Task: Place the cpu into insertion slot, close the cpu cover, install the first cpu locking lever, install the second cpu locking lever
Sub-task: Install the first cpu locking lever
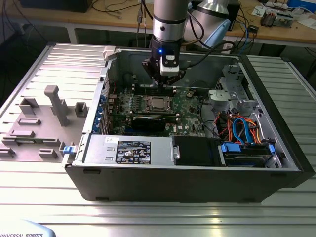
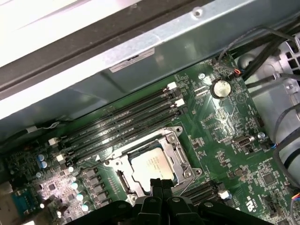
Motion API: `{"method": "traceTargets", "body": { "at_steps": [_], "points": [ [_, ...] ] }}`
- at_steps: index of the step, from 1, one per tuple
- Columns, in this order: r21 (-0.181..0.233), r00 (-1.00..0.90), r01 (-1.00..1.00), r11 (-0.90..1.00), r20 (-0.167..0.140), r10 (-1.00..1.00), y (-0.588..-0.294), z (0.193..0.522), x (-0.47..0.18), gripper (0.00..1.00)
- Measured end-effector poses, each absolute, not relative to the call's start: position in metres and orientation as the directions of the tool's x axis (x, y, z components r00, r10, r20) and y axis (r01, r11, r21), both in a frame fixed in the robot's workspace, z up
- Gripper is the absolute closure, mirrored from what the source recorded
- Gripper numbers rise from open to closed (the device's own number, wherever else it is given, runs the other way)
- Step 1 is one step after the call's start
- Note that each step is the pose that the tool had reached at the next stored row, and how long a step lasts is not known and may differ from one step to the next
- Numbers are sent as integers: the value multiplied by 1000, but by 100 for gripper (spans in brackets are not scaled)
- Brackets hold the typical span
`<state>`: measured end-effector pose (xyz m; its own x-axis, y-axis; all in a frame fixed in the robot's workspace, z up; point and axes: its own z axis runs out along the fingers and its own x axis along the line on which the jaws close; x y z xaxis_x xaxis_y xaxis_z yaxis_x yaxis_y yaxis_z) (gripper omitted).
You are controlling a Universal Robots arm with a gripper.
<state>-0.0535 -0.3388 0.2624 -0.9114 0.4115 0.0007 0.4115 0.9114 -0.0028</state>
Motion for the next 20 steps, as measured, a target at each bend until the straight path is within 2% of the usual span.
{"method": "traceTargets", "body": {
  "at_steps": [20],
  "points": [
    [-3,-926,377,926,1,377,-339,262,-54,89]
  ]
}}
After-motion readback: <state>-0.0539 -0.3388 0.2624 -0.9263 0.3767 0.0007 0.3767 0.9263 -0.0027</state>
